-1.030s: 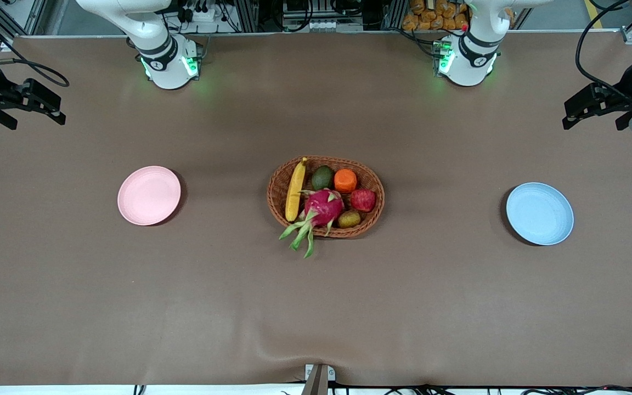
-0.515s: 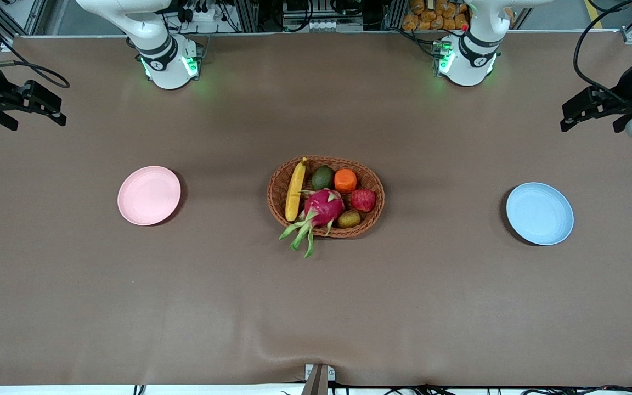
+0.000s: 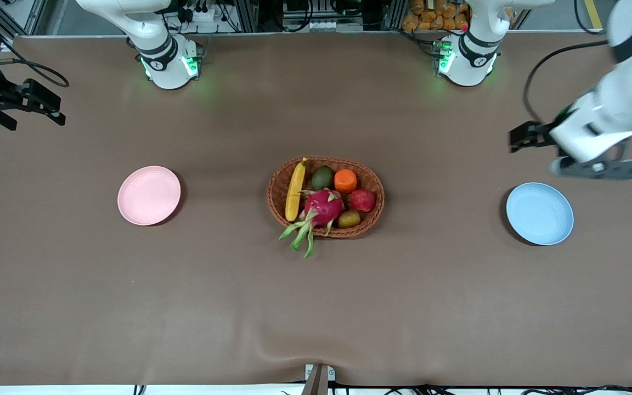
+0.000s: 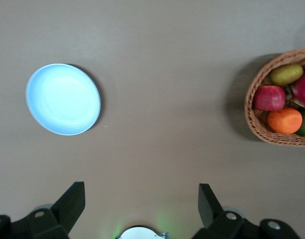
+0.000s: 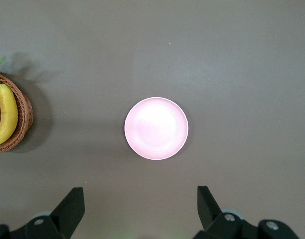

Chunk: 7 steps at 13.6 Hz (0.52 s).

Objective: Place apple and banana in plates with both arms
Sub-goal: 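Reach the left gripper over the blue plate toward the fruit basket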

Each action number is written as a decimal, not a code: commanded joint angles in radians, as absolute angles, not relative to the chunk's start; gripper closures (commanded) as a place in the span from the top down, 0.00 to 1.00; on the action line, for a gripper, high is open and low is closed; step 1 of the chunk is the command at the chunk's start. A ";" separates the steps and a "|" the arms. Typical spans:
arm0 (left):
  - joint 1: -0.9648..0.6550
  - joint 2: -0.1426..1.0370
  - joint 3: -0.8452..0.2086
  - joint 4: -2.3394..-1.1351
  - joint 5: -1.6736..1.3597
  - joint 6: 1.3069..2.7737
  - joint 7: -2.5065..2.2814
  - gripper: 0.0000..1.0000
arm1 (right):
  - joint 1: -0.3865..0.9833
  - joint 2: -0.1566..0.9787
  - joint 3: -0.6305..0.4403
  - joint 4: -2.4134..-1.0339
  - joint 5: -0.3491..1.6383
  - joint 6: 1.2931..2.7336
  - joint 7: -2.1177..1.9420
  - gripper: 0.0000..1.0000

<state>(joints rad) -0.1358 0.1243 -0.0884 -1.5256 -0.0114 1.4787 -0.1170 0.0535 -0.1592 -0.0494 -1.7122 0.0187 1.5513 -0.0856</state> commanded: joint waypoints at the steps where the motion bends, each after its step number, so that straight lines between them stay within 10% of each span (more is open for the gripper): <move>1: -0.163 0.184 -0.089 -1.514 -0.067 1.499 -0.136 1.00 | 0.061 -0.146 -0.054 -1.684 0.029 1.534 -0.089 1.00; 7: -0.236 0.302 -0.092 -1.511 -0.124 1.600 -0.240 1.00 | 0.069 -0.144 -0.054 -1.677 0.031 1.534 -0.087 1.00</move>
